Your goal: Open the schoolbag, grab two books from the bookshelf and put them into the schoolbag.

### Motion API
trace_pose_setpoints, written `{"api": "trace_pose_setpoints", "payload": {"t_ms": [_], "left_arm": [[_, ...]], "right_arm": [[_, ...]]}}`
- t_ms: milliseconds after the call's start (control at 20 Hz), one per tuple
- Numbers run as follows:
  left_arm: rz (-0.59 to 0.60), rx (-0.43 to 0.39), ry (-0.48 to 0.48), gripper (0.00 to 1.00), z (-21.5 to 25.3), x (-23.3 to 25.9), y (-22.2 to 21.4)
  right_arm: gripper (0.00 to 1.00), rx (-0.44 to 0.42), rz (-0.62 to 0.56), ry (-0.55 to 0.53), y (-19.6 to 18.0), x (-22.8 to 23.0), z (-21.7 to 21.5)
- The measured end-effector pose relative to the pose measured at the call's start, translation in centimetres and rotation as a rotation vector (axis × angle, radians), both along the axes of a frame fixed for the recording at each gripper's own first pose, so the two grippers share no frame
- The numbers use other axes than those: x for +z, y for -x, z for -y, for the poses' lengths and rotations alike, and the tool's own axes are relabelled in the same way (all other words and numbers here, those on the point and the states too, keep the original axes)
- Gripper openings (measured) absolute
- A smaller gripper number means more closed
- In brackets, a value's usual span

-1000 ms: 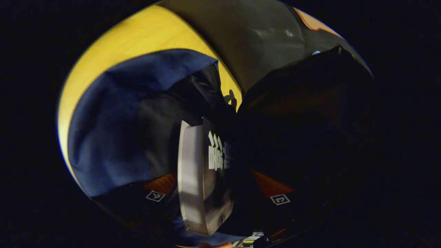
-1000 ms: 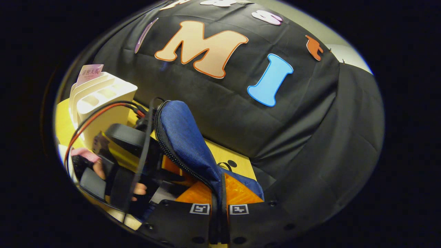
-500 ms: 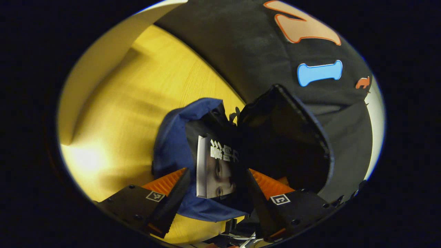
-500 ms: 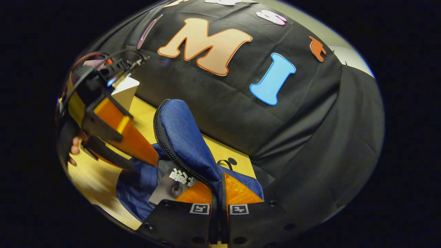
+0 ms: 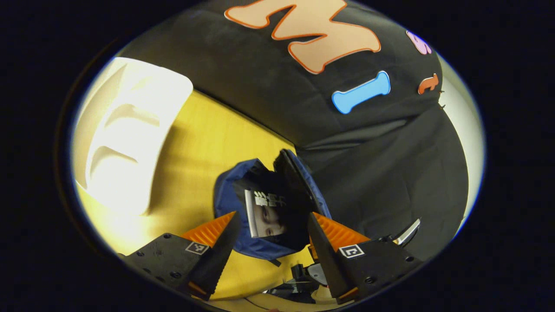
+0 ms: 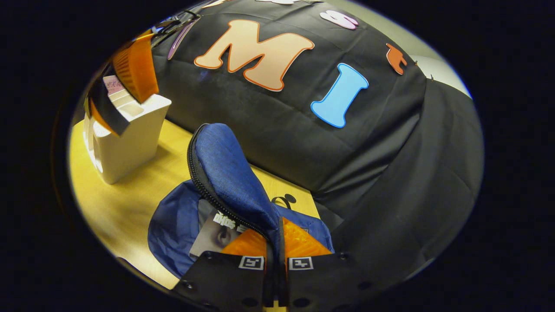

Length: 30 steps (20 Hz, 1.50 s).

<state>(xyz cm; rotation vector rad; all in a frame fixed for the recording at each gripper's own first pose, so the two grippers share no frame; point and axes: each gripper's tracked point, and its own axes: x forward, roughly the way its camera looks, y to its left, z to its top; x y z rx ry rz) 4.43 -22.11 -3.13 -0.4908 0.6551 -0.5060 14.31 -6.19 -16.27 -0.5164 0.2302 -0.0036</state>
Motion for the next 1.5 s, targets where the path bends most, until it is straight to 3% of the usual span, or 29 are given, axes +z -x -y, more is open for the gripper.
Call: {"api": "trace_pose_setpoints", "payload": {"t_ms": [100,150,300,550,850,900,1250,1500], "left_arm": [[0.03,0.014,-0.007,0.92,-2.1,2.3,0.6],[0.048,0.022,-0.033,0.92,-3.5,3.1,0.7],[0.105,0.075,-0.129,0.92,-8.5,5.5,0.7],[0.076,0.128,-0.164,0.92,-15.7,9.3,2.2],[0.093,0.285,-0.296,0.92,-27.1,14.0,1.1],[0.088,0.315,-0.317,0.92,-29.1,14.4,0.8],[0.049,0.493,-0.518,0.9,-42.4,13.6,-2.1],[-0.052,0.512,-0.5,0.88,-45.6,8.9,-3.9]], "right_arm": [[0.05,-0.014,-0.002,0.001,0.2,-0.1,0.1],[0.09,-0.019,-0.002,0.001,0.1,-0.1,0.1],[0.09,-0.032,-0.002,-0.003,0.1,-0.1,-0.1],[0.07,-0.053,-0.006,0.003,0.2,-0.3,0.0],[0.09,-0.07,-0.015,0.03,0.2,-0.7,-0.5],[0.05,-0.075,-0.017,0.032,0.3,-0.7,-0.5],[0.05,-0.106,-0.031,0.054,0.1,-1.0,-0.6],[0.05,-0.126,-0.044,0.066,0.2,-1.3,-0.9]]}}
